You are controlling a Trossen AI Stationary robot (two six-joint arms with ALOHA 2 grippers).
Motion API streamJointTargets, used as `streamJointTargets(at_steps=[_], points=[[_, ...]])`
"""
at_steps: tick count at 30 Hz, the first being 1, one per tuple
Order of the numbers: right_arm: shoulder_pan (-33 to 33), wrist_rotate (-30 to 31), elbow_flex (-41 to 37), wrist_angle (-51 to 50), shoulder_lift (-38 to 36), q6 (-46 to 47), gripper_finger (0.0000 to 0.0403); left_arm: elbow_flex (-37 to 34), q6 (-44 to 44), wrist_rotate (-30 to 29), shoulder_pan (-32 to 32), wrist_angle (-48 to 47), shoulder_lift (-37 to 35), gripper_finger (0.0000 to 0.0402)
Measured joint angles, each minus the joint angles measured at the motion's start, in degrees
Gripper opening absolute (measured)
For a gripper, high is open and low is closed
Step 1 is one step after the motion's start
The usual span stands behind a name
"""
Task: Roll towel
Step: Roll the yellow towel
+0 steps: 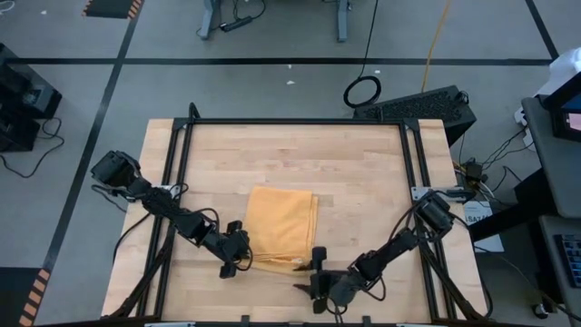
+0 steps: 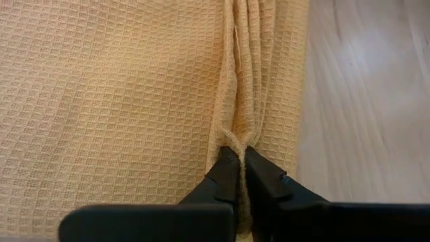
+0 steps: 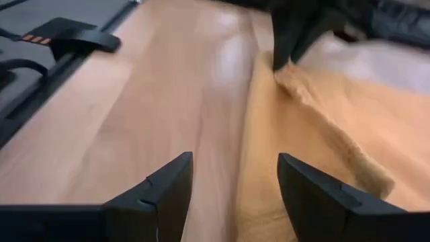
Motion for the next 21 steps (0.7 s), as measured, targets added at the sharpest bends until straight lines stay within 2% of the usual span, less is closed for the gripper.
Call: streamJointTargets(at_steps=[5, 10, 16, 19, 21], points=[[-2.1, -0.3, 0.0, -7.0, 0.0, 10.2, 0.0208, 0.0, 0.0, -3.3, 0.0, 0.8, 0.1, 0.005], [-3.2, -0.3, 0.1, -11.6, -0.1, 18.5, 0.0208, 1.8, 0.1, -3.5, 0.0, -1.8, -1.3, 0.0125], [-3.7, -0.9, 0.1, -12.5, -0.2, 20.1, 0.0208, 3.7, 2.0, -5.0, -0.9, -8.4, -9.0, 0.0205], [-3.7, -1.0, 0.1, -12.5, -0.2, 20.3, 0.0207, 3.7, 3.9, -6.3, -3.9, -7.4, -11.6, 0.0218], [-3.7, -1.1, 0.1, -12.7, -0.2, 20.8, 0.0201, 3.7, 7.1, -9.8, -7.4, -5.5, -11.3, 0.022]])
